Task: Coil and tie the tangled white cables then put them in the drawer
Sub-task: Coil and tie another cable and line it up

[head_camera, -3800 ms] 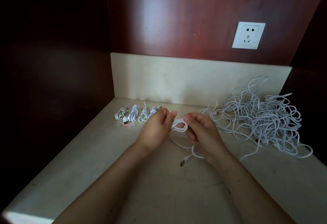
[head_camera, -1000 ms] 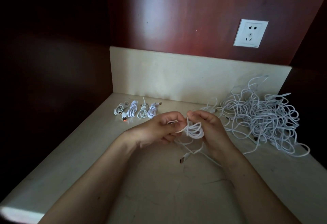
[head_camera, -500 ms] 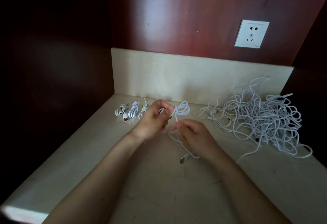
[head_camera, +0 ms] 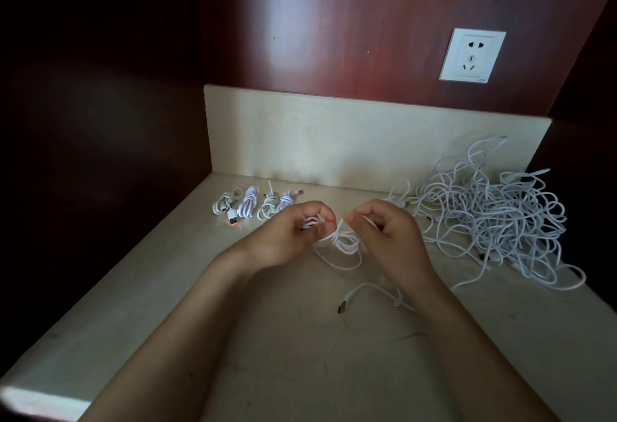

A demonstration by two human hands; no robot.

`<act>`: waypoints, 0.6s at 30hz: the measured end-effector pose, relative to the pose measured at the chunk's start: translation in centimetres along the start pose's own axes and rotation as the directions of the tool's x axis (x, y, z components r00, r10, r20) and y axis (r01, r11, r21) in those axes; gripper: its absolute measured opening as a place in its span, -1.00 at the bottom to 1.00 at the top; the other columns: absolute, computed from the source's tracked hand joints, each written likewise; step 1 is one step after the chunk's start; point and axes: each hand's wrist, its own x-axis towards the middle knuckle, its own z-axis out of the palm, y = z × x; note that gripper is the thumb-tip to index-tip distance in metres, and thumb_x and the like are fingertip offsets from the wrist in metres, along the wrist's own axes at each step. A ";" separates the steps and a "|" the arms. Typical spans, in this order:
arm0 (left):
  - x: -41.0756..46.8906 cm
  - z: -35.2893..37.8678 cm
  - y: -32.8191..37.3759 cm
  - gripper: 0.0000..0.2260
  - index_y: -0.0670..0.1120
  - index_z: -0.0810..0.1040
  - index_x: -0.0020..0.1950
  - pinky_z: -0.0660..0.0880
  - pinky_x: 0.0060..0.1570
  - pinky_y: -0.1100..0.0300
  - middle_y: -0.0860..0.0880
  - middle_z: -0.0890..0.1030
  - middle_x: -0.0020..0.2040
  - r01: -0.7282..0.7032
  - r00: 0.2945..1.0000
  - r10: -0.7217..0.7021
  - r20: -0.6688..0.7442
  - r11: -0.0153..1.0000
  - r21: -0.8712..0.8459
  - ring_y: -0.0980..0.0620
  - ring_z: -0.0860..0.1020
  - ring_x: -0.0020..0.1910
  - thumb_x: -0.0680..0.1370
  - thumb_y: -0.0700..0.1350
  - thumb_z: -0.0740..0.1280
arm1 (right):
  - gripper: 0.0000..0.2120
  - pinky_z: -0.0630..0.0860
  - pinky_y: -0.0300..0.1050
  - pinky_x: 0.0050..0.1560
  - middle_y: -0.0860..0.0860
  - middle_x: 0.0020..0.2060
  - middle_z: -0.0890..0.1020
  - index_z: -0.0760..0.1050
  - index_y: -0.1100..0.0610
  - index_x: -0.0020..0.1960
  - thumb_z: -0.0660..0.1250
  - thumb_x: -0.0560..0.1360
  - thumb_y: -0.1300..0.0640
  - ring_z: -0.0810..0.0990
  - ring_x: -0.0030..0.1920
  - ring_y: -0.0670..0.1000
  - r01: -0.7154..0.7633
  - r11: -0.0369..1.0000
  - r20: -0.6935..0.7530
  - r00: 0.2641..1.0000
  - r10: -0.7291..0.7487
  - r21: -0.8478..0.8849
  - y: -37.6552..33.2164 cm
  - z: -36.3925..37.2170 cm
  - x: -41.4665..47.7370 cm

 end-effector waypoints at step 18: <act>0.4 1.0 1.2 -0.86 -0.07 0.36 -0.09 0.29 -0.50 0.36 -0.01 0.37 -0.32 0.057 0.938 -0.194 -0.286 0.903 -0.426 0.24 0.33 -0.53 0.66 -0.22 0.18 | -0.82 0.28 -0.31 -0.41 -0.18 -0.54 0.46 0.57 0.06 -0.08 0.22 0.60 0.20 0.36 -0.50 -0.18 -0.063 0.992 0.234 0.972 0.036 0.108 0.6 2.4 -0.7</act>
